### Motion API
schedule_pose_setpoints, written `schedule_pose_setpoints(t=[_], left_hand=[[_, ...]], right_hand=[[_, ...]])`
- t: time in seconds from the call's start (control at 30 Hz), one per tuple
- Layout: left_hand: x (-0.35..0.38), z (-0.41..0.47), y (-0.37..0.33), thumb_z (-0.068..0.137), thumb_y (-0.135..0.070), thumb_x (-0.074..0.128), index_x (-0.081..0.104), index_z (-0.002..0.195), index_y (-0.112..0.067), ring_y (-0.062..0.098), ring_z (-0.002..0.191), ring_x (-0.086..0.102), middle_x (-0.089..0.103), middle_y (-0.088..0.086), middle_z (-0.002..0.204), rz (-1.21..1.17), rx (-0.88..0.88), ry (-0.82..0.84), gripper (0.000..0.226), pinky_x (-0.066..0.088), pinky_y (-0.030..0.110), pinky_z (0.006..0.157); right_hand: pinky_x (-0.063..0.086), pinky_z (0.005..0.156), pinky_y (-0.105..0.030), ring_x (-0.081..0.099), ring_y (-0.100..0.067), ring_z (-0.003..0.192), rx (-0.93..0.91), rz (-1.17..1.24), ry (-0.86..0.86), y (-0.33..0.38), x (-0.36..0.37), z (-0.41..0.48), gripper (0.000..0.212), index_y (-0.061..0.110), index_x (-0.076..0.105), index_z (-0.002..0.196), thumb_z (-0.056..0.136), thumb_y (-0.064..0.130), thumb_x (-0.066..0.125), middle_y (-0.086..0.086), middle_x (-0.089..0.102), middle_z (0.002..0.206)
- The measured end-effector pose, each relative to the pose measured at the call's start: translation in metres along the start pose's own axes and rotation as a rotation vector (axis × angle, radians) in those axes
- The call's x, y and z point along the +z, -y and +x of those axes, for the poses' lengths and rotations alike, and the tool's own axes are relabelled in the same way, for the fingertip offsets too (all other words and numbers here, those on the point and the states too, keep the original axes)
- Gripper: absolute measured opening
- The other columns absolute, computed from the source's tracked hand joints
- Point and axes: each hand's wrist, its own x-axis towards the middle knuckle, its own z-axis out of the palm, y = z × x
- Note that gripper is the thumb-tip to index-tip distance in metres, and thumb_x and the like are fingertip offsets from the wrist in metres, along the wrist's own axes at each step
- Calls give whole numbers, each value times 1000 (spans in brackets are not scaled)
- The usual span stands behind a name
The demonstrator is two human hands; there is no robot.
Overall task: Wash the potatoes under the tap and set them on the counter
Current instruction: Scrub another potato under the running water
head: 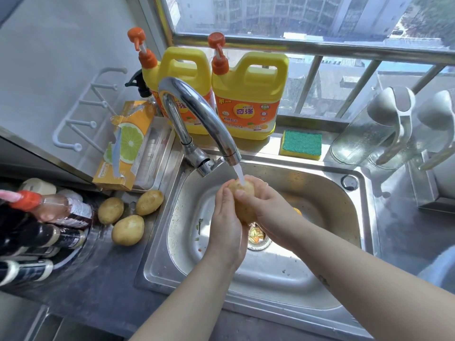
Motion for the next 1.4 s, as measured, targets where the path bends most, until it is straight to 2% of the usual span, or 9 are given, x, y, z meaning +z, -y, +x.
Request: schedule_pose_setpoints(t=[0.13, 0.27, 0.33, 0.43, 0.57, 0.8, 0.93, 1.2, 1.4], left_hand=[[6, -7, 8, 100, -53, 41, 47, 142, -31, 19, 129, 58, 61, 4, 138, 134, 111, 12, 48, 46, 41, 108], [7, -15, 15, 89, -57, 43, 46, 111, -71, 11, 129, 54, 54, -14, 139, 234, 139, 41, 26, 44, 39, 110], [5, -15, 15, 88, -59, 48, 46, 123, -61, 14, 132, 53, 52, -9, 144, 198, 142, 29, 35, 42, 43, 112], [5, -13, 8, 83, -59, 58, 45, 134, -38, 20, 128, 57, 55, 4, 143, 12, 119, -53, 57, 45, 44, 110], [8, -5, -8, 103, -41, 49, 51, 128, -16, 29, 114, 65, 66, 16, 126, -176, -36, -235, 35, 53, 40, 93], [-5, 16, -23, 94, -36, 50, 69, 116, -14, 29, 101, 68, 70, 10, 107, -257, -484, -279, 37, 53, 40, 88], [-4, 16, -21, 92, -43, 55, 69, 118, -18, 24, 99, 72, 74, 5, 103, -209, -558, -177, 38, 57, 37, 84], [10, -1, -18, 108, -38, 32, 68, 117, -16, 22, 108, 67, 73, 8, 117, -122, -298, -20, 43, 49, 40, 89], [12, -9, -20, 104, -44, 42, 67, 121, -24, 14, 95, 71, 75, 3, 114, -26, -217, 20, 37, 51, 33, 77]], right_hand=[[50, 64, -25, 65, -15, 77, -7, 69, -192, 6, 7, 1, 7, 13, 70, 91, 90, 20, 69, -2, 69, 81], [46, 60, -29, 61, -18, 66, 100, 162, -381, 10, 8, 8, 27, 17, 71, 69, 93, 18, 60, 1, 66, 66], [51, 65, -32, 65, -18, 69, 121, 155, -379, 10, 7, 6, 37, 20, 77, 63, 93, 15, 56, 5, 70, 64], [55, 95, -44, 71, -28, 103, 113, 204, -327, 4, 11, 3, 32, 17, 82, 93, 98, 17, 50, -7, 78, 102], [47, 109, -47, 67, -23, 116, -19, 160, -262, -10, 16, -3, 28, 15, 78, 106, 95, 19, 52, -7, 76, 112], [42, 100, -15, 55, 4, 120, -184, -458, -60, -13, 3, -17, 50, 37, 57, 130, 85, 24, 74, 18, 61, 127], [44, 85, -8, 60, 11, 102, -125, -399, -57, -7, 4, -15, 45, 52, 56, 110, 77, 27, 75, 26, 65, 106], [44, 67, -31, 55, -12, 69, -136, -267, -299, 5, 11, 9, 19, 21, 59, 72, 89, 30, 61, 10, 59, 67], [50, 85, -37, 63, -21, 97, -74, -233, -347, 4, 14, 9, 36, 25, 68, 79, 101, 17, 41, 6, 63, 84]])
